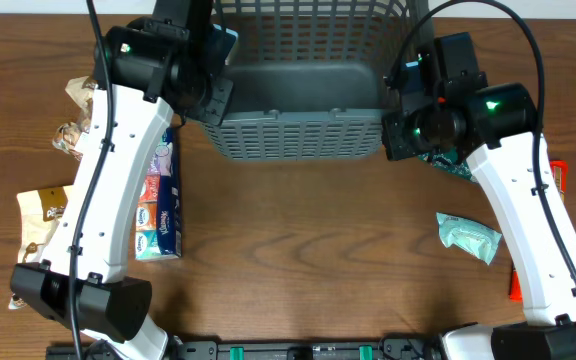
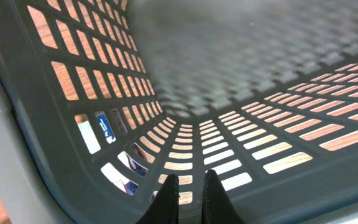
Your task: Pack container
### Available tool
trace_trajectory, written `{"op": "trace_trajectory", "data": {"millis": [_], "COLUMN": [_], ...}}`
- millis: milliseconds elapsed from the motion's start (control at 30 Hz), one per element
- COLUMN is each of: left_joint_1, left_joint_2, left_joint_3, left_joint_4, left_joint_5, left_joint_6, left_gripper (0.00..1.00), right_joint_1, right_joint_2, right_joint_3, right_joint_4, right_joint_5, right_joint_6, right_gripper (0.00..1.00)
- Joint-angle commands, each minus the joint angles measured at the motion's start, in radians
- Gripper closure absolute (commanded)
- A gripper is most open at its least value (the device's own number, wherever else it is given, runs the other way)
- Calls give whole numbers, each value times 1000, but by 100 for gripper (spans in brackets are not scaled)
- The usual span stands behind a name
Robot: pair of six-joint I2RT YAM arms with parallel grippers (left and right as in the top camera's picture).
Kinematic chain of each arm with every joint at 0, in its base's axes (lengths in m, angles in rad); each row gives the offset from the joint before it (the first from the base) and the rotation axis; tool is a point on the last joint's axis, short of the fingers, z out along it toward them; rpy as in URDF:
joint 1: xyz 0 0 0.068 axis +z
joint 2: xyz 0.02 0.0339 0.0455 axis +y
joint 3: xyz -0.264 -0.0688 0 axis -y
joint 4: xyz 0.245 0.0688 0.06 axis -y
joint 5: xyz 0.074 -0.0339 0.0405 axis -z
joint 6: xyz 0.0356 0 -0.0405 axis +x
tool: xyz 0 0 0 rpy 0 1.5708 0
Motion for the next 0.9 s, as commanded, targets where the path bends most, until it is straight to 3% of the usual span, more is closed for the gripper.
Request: {"op": "trace_trajectory", "data": {"millis": [0,167,300,400,500,633,667,800,867], "left_joint_1": [-7,-7,-7,-6,-6,-6,-7,-6,-7], "left_joint_2": [16,15,12,0,-23,-67,-78,-138,-173], "left_joint_3": [-16,-15,-15,-13,-10,-9,-9,-9,-9], "left_joint_4": [-11,1,2,11,29,42,42,22,-1], "left_joint_5": [0,-8,-31,-31,-31,-31,-31,-31,-31], "left_joint_6": [2,3,3,3,3,2,2,2,2], "left_gripper": [94,94,94,85,68,59,57,49,46], "right_joint_1": [-12,-3,21,32,32,32,32,32,32], "right_joint_2": [5,4,-8,-21,-32,-57,-66,-125,-165], "right_joint_3": [-3,-3,-3,-3,-3,-3,-3,-3,-3], "right_joint_4": [6,-16,-32,-52,-85,-134,-145,-166,-167], "right_joint_5": [10,10,10,9,3,2,0,-2,-2], "right_joint_6": [-7,-8,-2,23,34,38,38,52,66], "right_gripper": [99,97,89,87,87,84,81,48,44]}}
